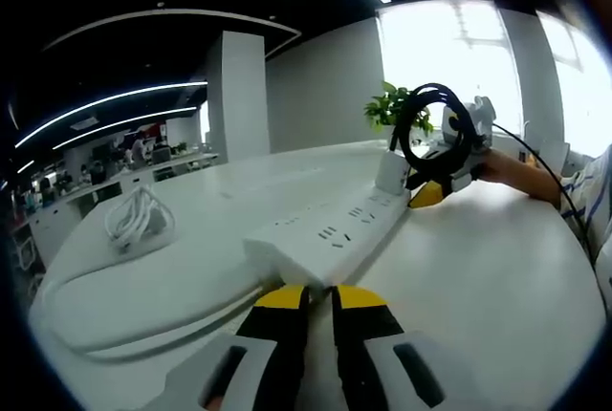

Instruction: Straighten the power strip on the desk, plug the charger into it

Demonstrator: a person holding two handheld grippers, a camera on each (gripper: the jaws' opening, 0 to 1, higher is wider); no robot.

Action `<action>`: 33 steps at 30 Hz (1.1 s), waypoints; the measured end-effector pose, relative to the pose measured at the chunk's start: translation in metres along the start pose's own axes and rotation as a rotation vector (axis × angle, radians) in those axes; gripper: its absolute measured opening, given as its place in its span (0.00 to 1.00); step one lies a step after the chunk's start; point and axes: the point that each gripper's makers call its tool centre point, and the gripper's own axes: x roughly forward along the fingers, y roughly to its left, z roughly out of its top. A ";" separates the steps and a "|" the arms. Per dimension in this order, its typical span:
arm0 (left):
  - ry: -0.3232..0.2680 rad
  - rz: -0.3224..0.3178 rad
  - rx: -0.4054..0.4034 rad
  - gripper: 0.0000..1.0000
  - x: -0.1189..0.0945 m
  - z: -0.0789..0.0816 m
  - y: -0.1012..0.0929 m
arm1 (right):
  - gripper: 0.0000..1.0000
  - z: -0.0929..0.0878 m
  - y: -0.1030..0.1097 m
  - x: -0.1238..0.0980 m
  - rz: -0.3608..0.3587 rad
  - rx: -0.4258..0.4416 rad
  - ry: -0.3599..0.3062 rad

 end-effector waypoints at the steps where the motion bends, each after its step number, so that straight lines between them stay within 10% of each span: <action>1: 0.000 0.001 0.000 0.09 0.000 0.000 0.000 | 0.20 0.000 0.000 0.000 0.000 -0.002 0.000; 33: 0.006 0.016 0.012 0.10 -0.001 0.000 0.001 | 0.20 0.001 0.000 -0.001 -0.013 -0.034 0.015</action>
